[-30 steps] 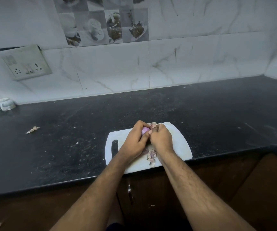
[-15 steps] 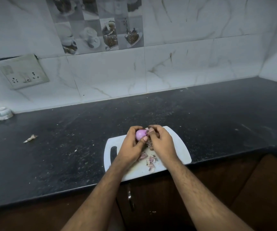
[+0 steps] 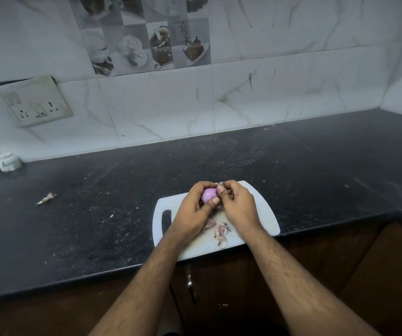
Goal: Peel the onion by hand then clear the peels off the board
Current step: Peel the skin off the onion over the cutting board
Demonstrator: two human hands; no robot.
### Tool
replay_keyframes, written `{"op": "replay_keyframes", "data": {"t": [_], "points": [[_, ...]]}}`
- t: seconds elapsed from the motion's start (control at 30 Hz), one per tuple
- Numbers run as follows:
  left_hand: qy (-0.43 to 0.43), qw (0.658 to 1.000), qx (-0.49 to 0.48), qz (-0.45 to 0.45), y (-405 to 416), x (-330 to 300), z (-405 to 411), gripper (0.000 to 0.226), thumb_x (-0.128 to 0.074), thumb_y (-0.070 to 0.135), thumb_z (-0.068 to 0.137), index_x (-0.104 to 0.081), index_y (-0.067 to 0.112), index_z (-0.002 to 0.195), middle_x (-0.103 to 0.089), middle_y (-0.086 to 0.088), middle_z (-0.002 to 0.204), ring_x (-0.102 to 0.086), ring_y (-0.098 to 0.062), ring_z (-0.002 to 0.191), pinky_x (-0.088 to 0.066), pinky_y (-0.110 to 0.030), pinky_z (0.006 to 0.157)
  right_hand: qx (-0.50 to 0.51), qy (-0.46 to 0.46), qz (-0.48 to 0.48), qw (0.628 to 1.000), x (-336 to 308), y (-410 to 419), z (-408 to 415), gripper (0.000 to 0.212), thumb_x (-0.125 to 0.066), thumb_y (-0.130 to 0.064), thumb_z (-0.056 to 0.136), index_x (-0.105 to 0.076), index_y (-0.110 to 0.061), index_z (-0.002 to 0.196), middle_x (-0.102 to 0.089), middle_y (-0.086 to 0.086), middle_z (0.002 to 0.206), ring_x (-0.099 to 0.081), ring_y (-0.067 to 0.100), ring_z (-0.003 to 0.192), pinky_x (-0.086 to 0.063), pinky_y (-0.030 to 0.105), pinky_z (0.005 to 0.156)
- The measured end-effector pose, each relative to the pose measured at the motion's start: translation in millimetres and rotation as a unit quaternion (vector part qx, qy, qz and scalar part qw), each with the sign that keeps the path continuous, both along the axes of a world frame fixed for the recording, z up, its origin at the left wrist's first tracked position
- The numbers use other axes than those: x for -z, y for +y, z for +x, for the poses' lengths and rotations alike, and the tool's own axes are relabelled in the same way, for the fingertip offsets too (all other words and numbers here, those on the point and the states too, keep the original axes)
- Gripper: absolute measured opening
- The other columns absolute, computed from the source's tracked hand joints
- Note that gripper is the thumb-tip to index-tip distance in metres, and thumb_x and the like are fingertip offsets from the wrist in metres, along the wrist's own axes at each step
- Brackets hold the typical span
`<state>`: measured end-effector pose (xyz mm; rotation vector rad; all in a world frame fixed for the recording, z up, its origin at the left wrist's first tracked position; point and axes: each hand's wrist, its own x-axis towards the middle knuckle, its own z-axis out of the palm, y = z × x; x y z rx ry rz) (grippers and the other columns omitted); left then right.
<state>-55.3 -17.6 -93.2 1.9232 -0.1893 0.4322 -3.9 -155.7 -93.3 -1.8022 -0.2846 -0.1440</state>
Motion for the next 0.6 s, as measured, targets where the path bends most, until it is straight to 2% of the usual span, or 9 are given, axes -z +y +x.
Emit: {"op": "replay_keyframes", "data": {"t": [0.07,0.13,0.2,0.43,0.53,0.6], "points": [[-0.004,1.000,-0.007,0.014,-1,1,1,0.025,-0.067,0.024,0.100,-0.062,0.027,0.124,-0.066,0.002,0.121,-0.065,-0.013,0.110,-0.055,-0.029,0.095,0.002,0.012,-0.007,1.000,1,1,1,0.020,-0.055,-0.034,0.105,-0.068,-0.020,0.110,-0.073,-0.007,0.093,-0.067,0.002,0.085,-0.048,0.011,0.066],[-0.009,1.000,-0.011,0.019,-1,2,2,0.024,-0.068,0.022,0.099,-0.062,0.027,0.122,-0.066,0.002,0.119,-0.065,-0.012,0.108,-0.055,-0.027,0.092,-0.006,0.038,0.004,0.999,2,2,3,0.024,-0.053,-0.036,0.106,-0.068,-0.019,0.112,-0.073,-0.006,0.097,-0.068,0.006,0.089,-0.053,0.021,0.074],[-0.006,1.000,-0.008,0.011,-1,2,4,0.024,-0.068,0.020,0.099,-0.061,0.027,0.121,-0.066,0.002,0.118,-0.065,-0.013,0.107,-0.055,-0.028,0.093,-0.023,0.062,0.019,0.998,5,3,6,0.027,-0.050,-0.037,0.107,-0.068,-0.018,0.113,-0.074,-0.003,0.097,-0.067,0.009,0.086,-0.055,0.027,0.077],[0.033,0.998,0.009,-0.044,-4,1,5,0.025,-0.064,0.017,0.101,-0.061,0.029,0.122,-0.069,0.006,0.118,-0.067,-0.009,0.107,-0.055,-0.026,0.093,-0.030,0.118,0.094,0.988,6,4,9,0.027,-0.046,-0.036,0.108,-0.069,-0.024,0.104,-0.074,-0.003,0.096,-0.063,0.008,0.083,-0.057,0.036,0.085],[0.041,0.998,0.010,-0.055,-4,1,5,0.025,-0.065,0.018,0.101,-0.062,0.028,0.123,-0.070,0.005,0.118,-0.067,-0.010,0.107,-0.055,-0.026,0.093,-0.016,0.118,0.101,0.988,5,5,9,0.027,-0.043,-0.034,0.109,-0.067,-0.022,0.101,-0.071,-0.002,0.092,-0.061,0.008,0.079,-0.056,0.033,0.079],[0.049,0.995,-0.006,-0.088,0,1,4,0.024,-0.066,0.017,0.101,-0.061,0.029,0.121,-0.068,0.002,0.117,-0.067,-0.010,0.105,-0.056,-0.026,0.089,0.023,0.137,0.188,0.972,2,2,12,0.027,-0.039,-0.030,0.111,-0.058,-0.016,0.096,-0.065,0.002,0.083,-0.057,0.010,0.068,-0.052,0.031,0.066]]}}
